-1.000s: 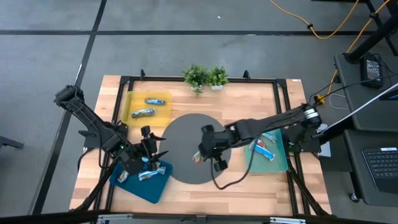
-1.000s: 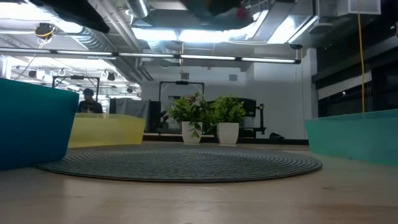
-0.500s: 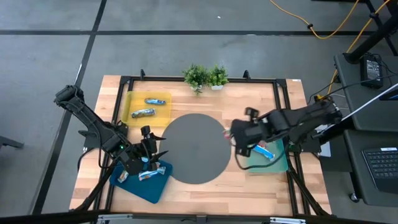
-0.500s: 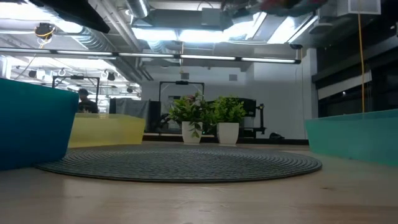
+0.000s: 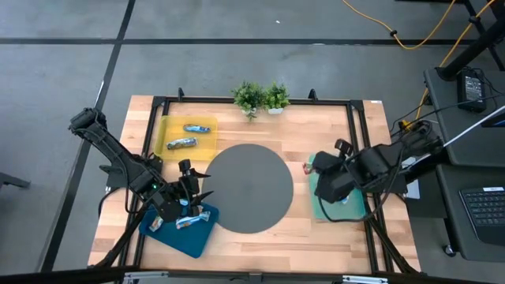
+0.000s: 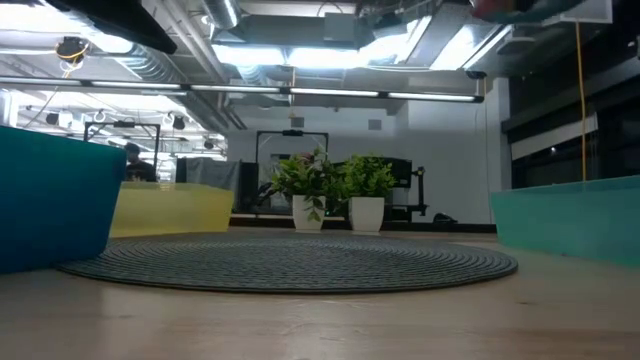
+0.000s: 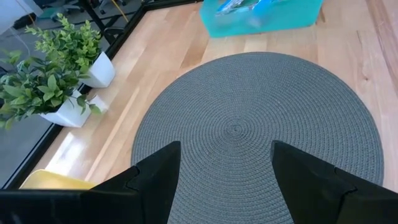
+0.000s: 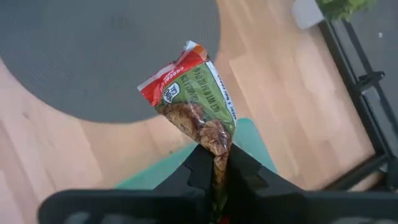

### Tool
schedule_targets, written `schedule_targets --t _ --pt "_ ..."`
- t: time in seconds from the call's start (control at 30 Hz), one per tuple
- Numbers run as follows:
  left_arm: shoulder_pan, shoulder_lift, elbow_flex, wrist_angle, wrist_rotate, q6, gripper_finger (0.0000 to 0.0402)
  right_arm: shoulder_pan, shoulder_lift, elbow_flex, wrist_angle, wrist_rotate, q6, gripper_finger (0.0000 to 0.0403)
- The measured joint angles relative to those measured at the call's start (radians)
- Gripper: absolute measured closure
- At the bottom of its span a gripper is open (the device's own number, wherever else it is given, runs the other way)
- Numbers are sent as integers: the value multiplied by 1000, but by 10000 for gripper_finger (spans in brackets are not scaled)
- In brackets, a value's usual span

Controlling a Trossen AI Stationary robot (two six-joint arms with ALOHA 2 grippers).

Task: Pick and place Granola Bars by type
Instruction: Put the red granola bar into the green bin

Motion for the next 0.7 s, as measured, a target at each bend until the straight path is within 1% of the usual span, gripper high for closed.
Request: schedule_targets --t 0.17,0.4,0.53,0.7 --pt "0 0 0 0 0 -3 161 28 -7 -121 1 -16 40 365" --pt "0 0 0 0 0 -7 161 59 -77 -392 25 -148 222 383" --pt "0 0 0 0 0 -9 161 80 -148 -555 116 -197 314 380" --pt "0 0 0 0 0 -12 161 94 -227 -735 294 -229 370 369"
